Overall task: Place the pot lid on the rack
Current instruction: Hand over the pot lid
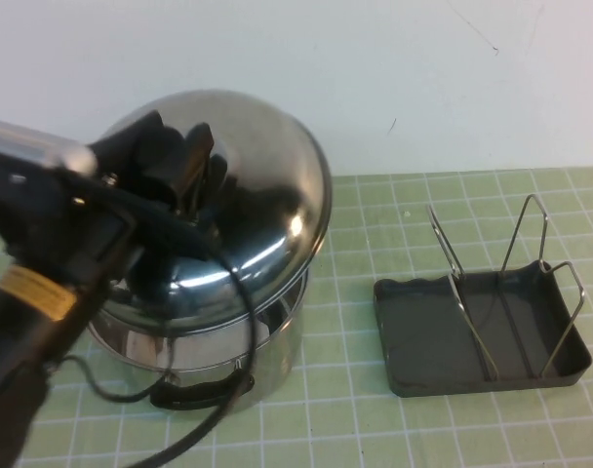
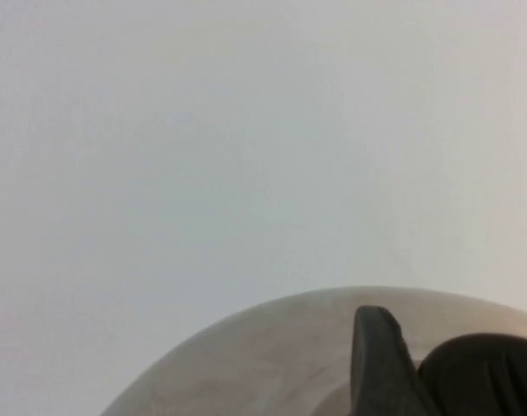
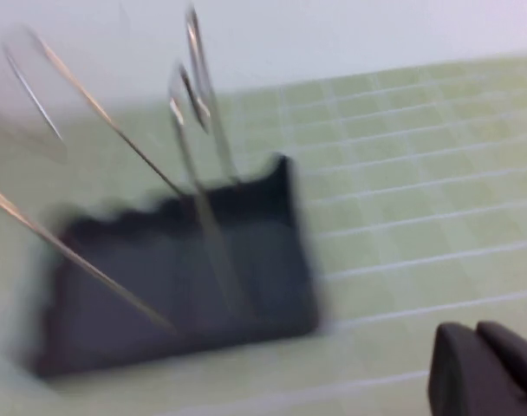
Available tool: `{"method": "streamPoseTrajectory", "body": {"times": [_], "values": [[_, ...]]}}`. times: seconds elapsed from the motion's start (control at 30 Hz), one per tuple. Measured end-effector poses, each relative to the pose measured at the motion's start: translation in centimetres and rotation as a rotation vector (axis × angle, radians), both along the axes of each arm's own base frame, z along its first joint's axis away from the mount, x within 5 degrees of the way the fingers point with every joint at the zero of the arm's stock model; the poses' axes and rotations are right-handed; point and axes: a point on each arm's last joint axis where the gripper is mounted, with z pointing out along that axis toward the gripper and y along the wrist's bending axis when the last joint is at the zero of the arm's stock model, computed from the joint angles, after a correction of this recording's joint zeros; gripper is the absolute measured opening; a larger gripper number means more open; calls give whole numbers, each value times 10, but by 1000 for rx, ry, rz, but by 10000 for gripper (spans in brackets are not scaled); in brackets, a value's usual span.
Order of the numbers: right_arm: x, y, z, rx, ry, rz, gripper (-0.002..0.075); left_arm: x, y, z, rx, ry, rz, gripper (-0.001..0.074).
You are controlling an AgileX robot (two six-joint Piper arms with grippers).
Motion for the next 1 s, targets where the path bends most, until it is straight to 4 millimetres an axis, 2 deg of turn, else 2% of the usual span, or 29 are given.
{"method": "streamPoseTrajectory", "body": {"times": [0.1, 0.17, 0.4, 0.57, 0.63, 0.8, 0.93, 1.0], "values": [[0, 9, 5, 476, 5, -37, -1, -17, 1, 18, -95, -7, -95, 312], [0, 12, 7, 628, 16, -42, -1, -22, 0, 23, -181, 15, -151, 312], [1, 11, 8, 542, -12, -18, -1, -19, -6, 18, -255, 50, -222, 312], [-1, 18, 12, 709, 2, 32, -1, -17, -12, 15, -237, 9, -279, 312], [-2, 23, 23, 718, -37, 110, -1, -16, -14, 14, -239, -8, -295, 312], [-6, 34, 73, 736, -226, 315, -1, -11, -19, 7, -232, -10, -315, 312], [8, 46, 90, 707, -133, 430, 9, -9, -21, 3, -229, 7, -324, 312], [19, 54, 98, 688, -66, 511, 53, -10, -21, 4, -234, -2, -338, 312]]}}
